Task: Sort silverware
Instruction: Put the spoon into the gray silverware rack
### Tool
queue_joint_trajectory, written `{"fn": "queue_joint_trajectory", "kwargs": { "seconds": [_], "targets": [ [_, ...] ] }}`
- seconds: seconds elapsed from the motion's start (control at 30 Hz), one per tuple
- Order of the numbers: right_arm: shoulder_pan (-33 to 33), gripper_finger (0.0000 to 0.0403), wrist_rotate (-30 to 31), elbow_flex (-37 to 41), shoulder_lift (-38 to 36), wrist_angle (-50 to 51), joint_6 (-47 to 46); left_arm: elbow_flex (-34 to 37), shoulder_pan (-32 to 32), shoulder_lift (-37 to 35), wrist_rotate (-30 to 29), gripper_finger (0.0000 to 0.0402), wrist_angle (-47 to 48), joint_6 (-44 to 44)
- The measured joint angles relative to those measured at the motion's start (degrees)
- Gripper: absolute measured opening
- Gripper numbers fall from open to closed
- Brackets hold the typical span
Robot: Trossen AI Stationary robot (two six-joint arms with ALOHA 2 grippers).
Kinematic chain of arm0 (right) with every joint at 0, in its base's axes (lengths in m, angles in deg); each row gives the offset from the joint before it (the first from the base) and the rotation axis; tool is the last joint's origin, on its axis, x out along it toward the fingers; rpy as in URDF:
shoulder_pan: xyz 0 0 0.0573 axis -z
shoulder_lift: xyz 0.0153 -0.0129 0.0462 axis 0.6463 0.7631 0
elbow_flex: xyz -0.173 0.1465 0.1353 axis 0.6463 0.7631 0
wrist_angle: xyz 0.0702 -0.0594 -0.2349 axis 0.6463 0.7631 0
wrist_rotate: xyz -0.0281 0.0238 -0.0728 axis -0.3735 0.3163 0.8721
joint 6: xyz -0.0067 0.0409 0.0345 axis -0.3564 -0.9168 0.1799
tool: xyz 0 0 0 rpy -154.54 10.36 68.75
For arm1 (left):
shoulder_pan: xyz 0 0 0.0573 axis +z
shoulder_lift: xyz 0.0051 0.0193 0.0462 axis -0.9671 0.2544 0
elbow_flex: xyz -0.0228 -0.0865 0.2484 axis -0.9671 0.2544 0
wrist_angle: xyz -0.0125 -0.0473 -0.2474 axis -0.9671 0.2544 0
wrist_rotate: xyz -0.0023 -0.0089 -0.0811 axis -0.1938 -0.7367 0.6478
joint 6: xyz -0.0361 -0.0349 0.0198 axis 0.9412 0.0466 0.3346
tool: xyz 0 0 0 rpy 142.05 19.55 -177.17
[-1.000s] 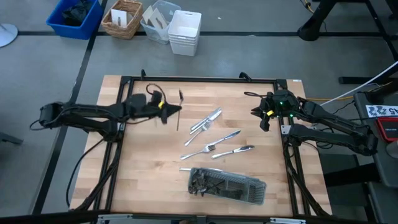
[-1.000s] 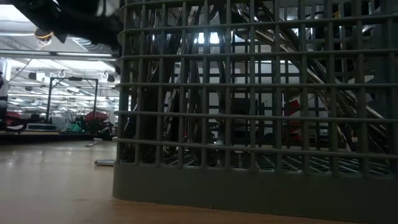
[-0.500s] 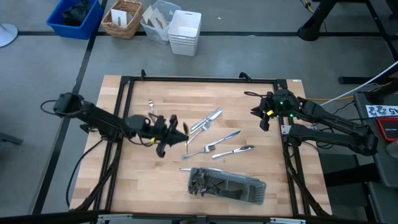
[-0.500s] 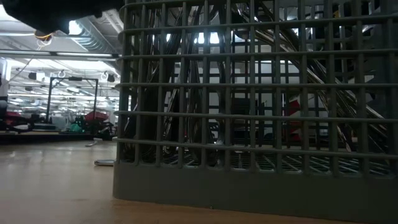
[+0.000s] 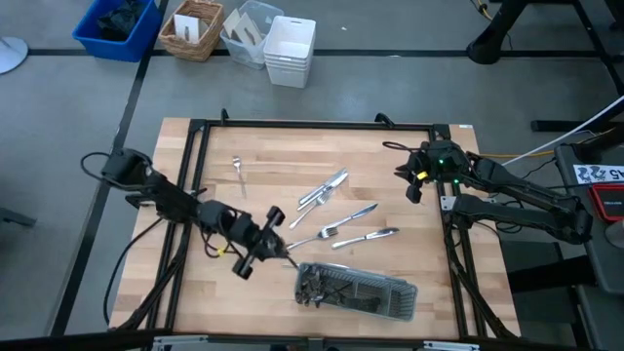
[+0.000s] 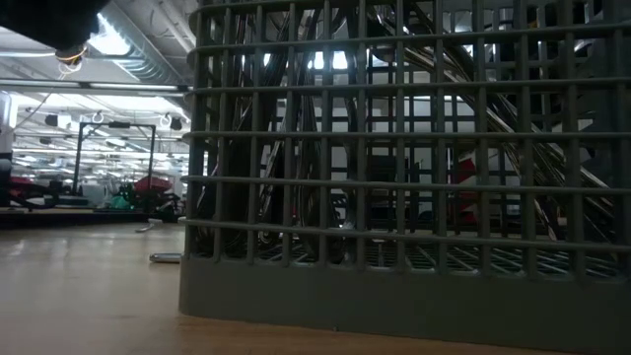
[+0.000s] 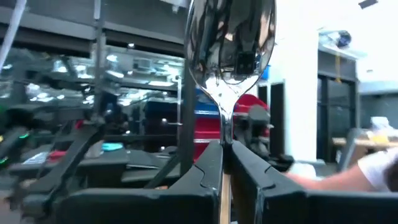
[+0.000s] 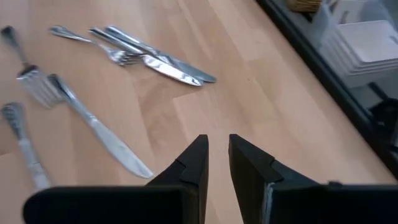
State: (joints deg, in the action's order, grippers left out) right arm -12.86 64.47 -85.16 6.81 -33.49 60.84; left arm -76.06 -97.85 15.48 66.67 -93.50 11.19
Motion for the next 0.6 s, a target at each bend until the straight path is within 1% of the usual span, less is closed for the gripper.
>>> {"fn": "queue_joint_trajectory", "kwargs": {
  "seconds": [0.1,0.27,0.4,0.6],
  "targets": [
    [0.0,0.0065,2.0,0.0,0.0,0.0,0.0,-2.7,-1.3,2.7,1.4,0.0006,1.5,-1.4],
    [0.0,0.0065,2.0,0.0,0.0,0.0,0.0,-6.7,-2.6,7.9,1.4,0.0005,2.5,-4.1],
    [0.0,0.0065,2.0,0.0,0.0,0.0,0.0,-9.7,-2.6,12.8,1.4,0.0006,2.6,-2.9],
    [0.0,0.0065,1.9,0.0,0.0,0.0,0.0,-10.9,-2.3,18.0,1.4,0.0008,3.2,-3.0]
  ]
}}
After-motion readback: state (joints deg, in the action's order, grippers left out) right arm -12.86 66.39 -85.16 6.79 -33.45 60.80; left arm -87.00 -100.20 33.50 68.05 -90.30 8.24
